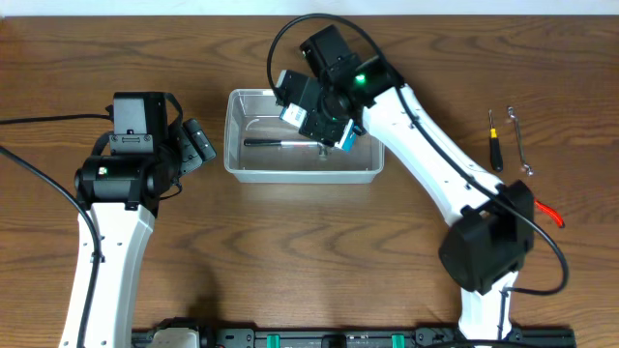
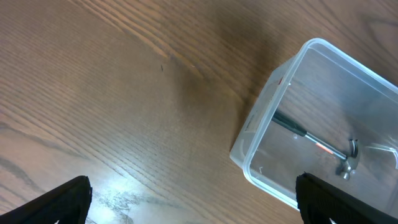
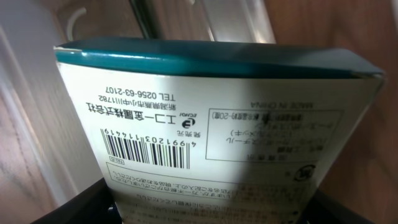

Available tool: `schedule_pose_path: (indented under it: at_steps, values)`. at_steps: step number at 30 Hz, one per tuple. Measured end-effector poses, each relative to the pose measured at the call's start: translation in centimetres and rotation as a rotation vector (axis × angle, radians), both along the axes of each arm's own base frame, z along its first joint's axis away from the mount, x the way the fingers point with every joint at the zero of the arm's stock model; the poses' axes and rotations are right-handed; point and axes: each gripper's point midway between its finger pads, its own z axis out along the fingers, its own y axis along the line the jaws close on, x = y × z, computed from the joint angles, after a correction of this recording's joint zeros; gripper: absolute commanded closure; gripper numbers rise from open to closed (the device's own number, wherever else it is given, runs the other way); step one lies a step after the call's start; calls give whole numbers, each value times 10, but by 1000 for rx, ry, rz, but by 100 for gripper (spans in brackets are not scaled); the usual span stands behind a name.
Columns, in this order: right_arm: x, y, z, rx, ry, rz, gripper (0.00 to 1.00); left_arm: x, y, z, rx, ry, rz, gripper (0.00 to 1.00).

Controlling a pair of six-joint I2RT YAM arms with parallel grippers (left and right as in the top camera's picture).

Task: Pack container
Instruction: 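Carry the box over the container and lower it inside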

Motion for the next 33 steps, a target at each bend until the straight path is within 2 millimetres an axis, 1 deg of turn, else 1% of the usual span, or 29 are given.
schedule_pose_path:
  at_steps: [5, 13, 18, 24, 33]
  values:
    - [1, 0, -20, -24, 35, 0, 33, 0, 0, 0, -1, 0, 0, 2]
    - [-3, 3, -39, -32, 87, 9, 33, 0, 0, 0, 0, 0, 0, 2]
    - [-5, 5, -40, -26, 97, 15, 32, 0, 0, 0, -1, 0, 0, 2]
    - [-10, 3, -42, -35, 116, 17, 24, 0, 0, 0, -1, 0, 0, 2]
    - [-13, 1, -51, -55, 141, 30, 20, 0, 0, 0, 0, 0, 0, 2]
